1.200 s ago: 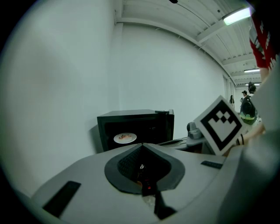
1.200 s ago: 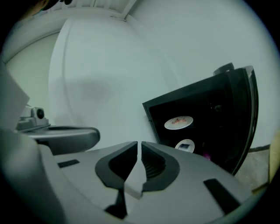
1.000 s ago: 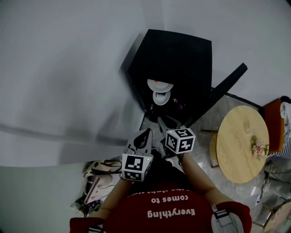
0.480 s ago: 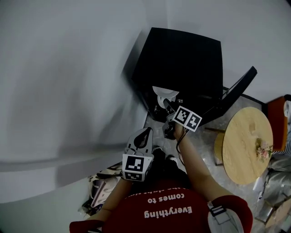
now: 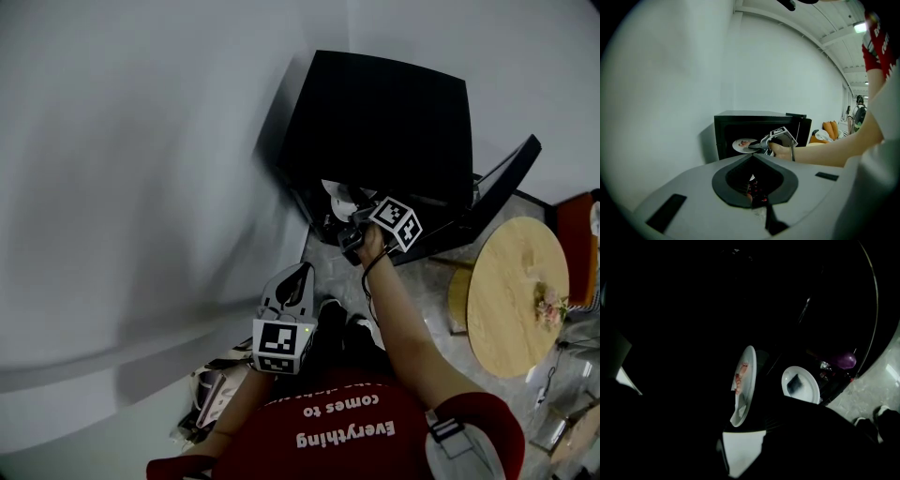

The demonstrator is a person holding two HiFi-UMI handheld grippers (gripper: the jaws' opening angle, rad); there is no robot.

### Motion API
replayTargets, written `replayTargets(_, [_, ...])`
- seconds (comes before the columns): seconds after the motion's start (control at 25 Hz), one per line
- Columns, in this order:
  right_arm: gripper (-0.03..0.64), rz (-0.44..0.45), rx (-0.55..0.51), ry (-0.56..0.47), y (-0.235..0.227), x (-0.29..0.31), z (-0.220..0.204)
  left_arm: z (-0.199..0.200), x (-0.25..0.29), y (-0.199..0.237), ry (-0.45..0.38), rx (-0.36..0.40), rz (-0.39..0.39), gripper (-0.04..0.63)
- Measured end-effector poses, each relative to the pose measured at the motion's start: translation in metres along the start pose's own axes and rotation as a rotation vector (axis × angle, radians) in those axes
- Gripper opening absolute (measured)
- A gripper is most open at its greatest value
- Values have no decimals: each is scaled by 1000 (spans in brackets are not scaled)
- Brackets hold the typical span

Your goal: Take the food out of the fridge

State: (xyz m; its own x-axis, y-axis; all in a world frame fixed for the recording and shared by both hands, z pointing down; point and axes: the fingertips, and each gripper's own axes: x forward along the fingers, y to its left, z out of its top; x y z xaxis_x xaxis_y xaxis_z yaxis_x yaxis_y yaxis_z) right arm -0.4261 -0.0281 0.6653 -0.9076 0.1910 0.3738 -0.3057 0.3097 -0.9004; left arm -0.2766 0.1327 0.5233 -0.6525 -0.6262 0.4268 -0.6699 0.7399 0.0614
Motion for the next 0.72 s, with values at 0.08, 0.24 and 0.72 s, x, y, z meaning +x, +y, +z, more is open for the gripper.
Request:
replayTargets(0.08, [117, 14, 21, -17, -1, -1, 1, -1, 1, 1, 1, -1, -2, 6])
replayTargets(0.24, [52, 32, 53, -24, -1, -5, -1, -3, 3, 0, 0, -8, -10, 6])
replayTargets(0.72, [29, 182, 100, 77, 8, -48, -26, 12, 4, -16, -37, 13, -47, 6])
